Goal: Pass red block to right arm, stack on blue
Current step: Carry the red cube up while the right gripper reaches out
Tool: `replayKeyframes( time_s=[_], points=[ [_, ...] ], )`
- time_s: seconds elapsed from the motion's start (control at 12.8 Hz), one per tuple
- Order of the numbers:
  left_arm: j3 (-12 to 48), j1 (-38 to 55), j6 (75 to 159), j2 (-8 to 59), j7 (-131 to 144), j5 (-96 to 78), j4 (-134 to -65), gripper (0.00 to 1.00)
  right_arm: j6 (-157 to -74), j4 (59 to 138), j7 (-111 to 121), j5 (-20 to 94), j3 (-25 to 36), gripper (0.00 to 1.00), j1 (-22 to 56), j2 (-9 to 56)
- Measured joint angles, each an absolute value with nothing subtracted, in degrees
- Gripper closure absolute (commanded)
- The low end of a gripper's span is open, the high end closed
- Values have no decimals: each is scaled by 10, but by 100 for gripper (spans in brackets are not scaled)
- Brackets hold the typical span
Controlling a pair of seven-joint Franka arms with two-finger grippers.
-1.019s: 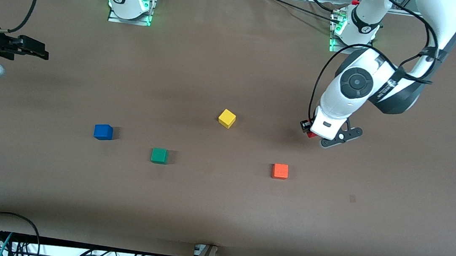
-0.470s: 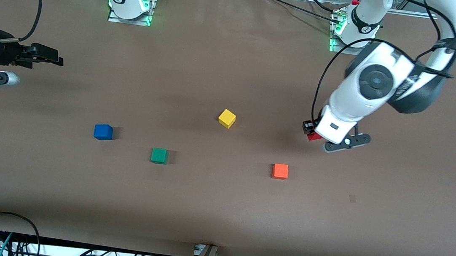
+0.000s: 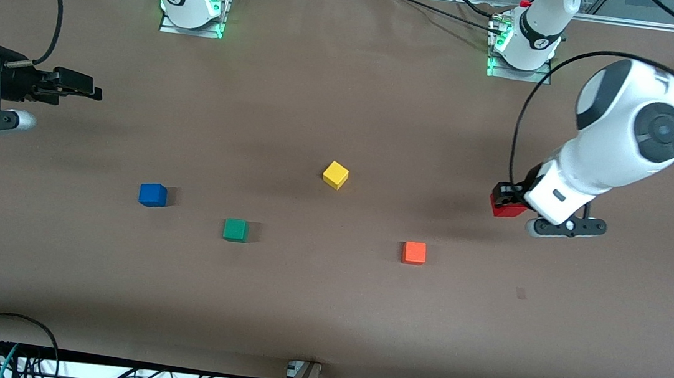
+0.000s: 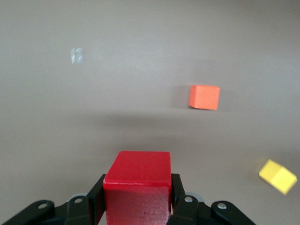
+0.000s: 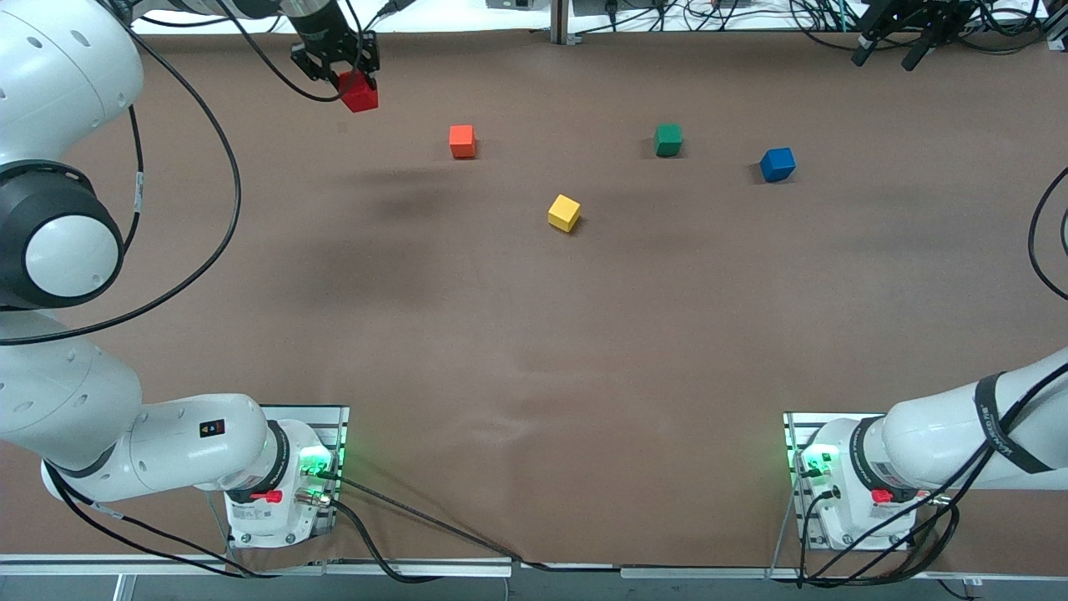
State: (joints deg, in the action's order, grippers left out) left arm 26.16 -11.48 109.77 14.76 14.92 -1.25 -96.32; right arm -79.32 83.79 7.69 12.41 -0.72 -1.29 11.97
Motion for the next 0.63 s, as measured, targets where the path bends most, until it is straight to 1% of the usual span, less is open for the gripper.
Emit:
replayKeyframes(
  time_s=[0.31, 0.63],
  points=[
    [209, -114, 1136, 133, -74, -104, -963, 100, -798, 838, 78, 155, -8, 0, -10, 128],
    [199, -113, 1159, 131, -244, -190, -963, 100, -802, 838, 78, 219, -8, 0, 0, 135]
  ],
)
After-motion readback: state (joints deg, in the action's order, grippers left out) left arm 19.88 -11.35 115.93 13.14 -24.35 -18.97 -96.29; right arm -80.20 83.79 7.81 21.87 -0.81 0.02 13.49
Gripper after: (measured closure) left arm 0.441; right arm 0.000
